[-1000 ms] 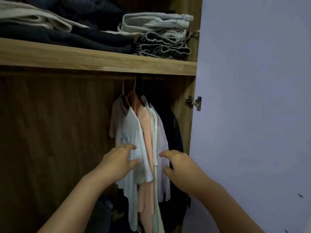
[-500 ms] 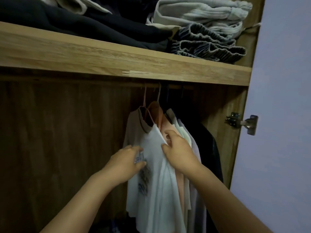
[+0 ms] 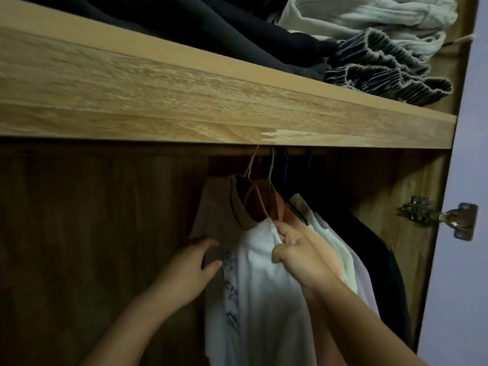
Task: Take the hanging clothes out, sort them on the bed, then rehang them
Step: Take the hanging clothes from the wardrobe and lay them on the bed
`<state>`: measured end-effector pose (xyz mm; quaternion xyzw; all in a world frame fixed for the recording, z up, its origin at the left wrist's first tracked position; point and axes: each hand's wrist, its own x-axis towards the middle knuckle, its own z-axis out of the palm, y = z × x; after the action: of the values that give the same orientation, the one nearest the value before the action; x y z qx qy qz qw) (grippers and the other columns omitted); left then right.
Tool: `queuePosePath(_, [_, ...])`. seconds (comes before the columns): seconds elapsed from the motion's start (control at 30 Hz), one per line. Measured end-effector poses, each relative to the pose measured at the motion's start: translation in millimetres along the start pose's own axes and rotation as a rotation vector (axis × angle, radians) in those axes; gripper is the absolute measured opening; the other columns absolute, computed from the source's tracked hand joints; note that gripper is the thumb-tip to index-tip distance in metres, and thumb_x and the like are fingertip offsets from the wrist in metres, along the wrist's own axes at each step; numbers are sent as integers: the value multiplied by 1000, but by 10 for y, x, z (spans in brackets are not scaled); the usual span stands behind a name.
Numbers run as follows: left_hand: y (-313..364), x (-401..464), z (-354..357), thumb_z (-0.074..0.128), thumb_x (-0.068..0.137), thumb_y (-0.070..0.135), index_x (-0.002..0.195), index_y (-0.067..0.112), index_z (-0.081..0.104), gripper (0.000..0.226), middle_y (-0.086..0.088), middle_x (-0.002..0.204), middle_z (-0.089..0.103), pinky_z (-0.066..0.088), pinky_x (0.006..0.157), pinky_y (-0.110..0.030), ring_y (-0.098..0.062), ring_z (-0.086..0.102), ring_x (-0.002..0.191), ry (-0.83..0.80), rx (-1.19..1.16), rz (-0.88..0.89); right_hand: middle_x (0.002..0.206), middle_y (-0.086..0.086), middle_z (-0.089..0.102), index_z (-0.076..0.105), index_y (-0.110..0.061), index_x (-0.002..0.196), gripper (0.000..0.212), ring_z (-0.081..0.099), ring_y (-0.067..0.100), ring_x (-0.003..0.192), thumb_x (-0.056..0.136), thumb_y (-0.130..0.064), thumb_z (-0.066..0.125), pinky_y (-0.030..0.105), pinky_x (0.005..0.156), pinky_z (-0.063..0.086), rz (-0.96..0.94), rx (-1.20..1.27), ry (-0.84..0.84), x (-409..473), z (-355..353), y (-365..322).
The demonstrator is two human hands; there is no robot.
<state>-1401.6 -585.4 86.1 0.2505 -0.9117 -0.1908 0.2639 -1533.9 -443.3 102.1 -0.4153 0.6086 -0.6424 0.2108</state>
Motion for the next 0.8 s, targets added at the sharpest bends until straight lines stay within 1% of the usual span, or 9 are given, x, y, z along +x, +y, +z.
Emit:
queuePosePath(0.07, [-64, 72, 18, 53, 92, 29, 134, 24, 43, 43, 3, 133, 51, 39, 93, -18, -10, 50, 118, 15, -15, 9, 98, 8, 72, 64, -15, 107, 59, 68, 25, 91, 70, 23, 39, 37, 76, 55, -27, -14, -45, -66, -53, -28])
queuePosePath(0.13, [-86, 142, 45, 53, 92, 28, 135, 22, 41, 45, -1, 134, 51, 37, 92, -19, -14, 50, 119, 30, -8, 6, 92, 2, 73, 64, -17, 107, 59, 70, 20, 83, 69, 22, 41, 29, 66, 56, -42, -64, -80, -174, -111, -67])
queuePosePath(0.17, [-86, 175, 64, 52, 93, 28, 136, 21, 40, 46, -2, 135, 50, 36, 91, -19, -16, 50, 120, 38, -3, 5, 92, 2, 73, 65, -18, 106, 60, 69, 20, 80, 69, 21, 41, 30, 65, 55, -33, -71, -93, -234, -145, -85])
queuePosePath(0.37, [17, 349, 181, 48, 94, 19, 140, 18, 34, 48, -10, 136, 46, 41, 98, -35, -28, 50, 118, 169, -60, 2, 110, 19, 67, 65, -12, 112, 63, 61, 41, 105, 58, 11, 42, 52, 94, 46, 77, 41, -171, -658, -471, -182])
queuePosePath(0.5, [273, 272, 282, 46, 95, 21, 145, 16, 23, 56, -19, 133, 47, 43, 91, -42, -37, 52, 113, 260, -68, 16, 113, 23, 65, 65, -9, 114, 64, 61, 42, 106, 59, 13, 40, 53, 95, 47, 139, 44, -165, -1111, -754, -254])
queuePosePath(0.63, [609, 78, 434, 43, 96, 29, 147, 18, 23, 56, -17, 147, 31, 28, 106, -45, -37, 31, 132, 290, -38, 115, 112, 21, 66, 66, -11, 114, 62, 64, 35, 100, 62, 13, 40, 48, 91, 49, 192, -3, -159, -1664, -1052, -378])
queuePosePath(0.7, [757, -18, 513, 39, 95, 37, 137, 15, 43, 48, -16, 140, 43, 29, 104, -47, -36, 37, 128, 277, -32, 223, 111, 21, 66, 66, -11, 114, 62, 64, 34, 97, 63, 12, 41, 49, 91, 48, 215, -21, -137, -1993, -1204, -431])
queuePosePath(0.77, [930, -162, 610, 33, 85, 45, 107, 9, 63, 52, -17, 113, 62, 38, 93, -46, -36, 53, 108, 244, -35, 331, 112, 22, 65, 66, -9, 115, 60, 62, 34, 99, 64, 13, 43, 48, 91, 48, 233, -38, -106, -2350, -1359, -482])
queuePosePath(0.8, [1045, -274, 650, 32, 82, 46, 89, 10, 64, 49, -16, 95, 66, 41, 82, -43, -35, 58, 92, 239, -74, 362, 111, 21, 66, 66, -9, 114, 59, 63, 32, 99, 64, 13, 44, 44, 89, 50, 239, -61, -83, -2534, -1440, -515])
